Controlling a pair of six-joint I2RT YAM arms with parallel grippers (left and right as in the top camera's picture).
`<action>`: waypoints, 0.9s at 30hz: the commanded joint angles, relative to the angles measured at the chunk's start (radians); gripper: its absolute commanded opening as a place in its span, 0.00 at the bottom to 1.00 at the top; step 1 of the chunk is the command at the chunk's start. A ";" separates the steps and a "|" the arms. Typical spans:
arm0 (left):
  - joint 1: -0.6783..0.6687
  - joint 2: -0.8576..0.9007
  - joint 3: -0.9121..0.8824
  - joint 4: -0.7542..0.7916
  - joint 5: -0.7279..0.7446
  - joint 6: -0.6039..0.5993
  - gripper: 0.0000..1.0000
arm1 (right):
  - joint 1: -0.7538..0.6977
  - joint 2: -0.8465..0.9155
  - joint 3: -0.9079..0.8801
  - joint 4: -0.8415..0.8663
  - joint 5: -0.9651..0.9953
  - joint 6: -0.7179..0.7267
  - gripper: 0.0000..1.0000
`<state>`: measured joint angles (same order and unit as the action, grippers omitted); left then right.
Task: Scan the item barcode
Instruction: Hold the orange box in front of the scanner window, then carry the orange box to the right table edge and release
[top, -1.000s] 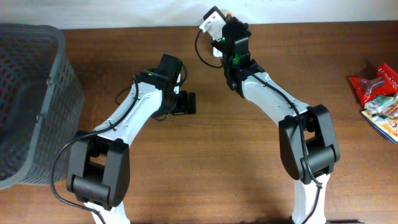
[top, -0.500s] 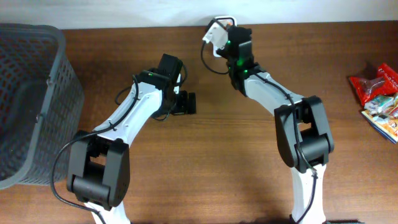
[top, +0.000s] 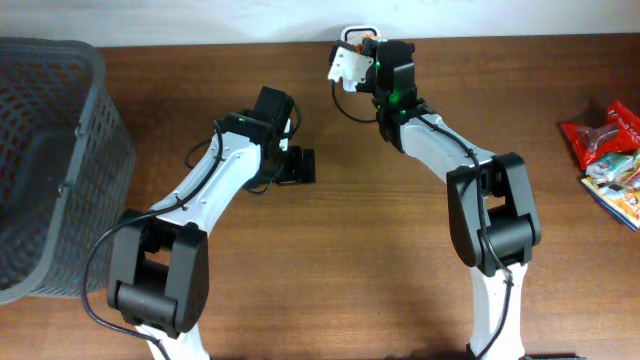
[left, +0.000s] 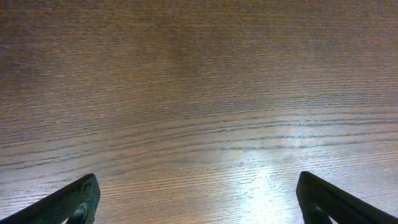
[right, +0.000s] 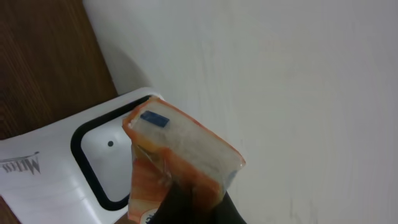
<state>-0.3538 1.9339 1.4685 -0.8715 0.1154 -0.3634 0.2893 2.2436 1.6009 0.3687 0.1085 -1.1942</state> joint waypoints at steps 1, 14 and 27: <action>0.005 -0.004 0.015 -0.001 -0.007 -0.003 0.99 | -0.023 0.003 0.010 0.011 -0.018 0.234 0.04; 0.005 -0.004 0.015 -0.001 -0.007 -0.003 0.99 | -0.056 0.003 0.010 0.134 0.061 0.708 0.04; 0.005 -0.004 0.015 -0.001 -0.007 -0.003 0.99 | -0.245 -0.166 0.010 -0.216 0.705 1.240 0.04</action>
<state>-0.3538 1.9339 1.4685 -0.8719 0.1154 -0.3634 0.1318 2.1651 1.6024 0.2897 0.6918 -0.1104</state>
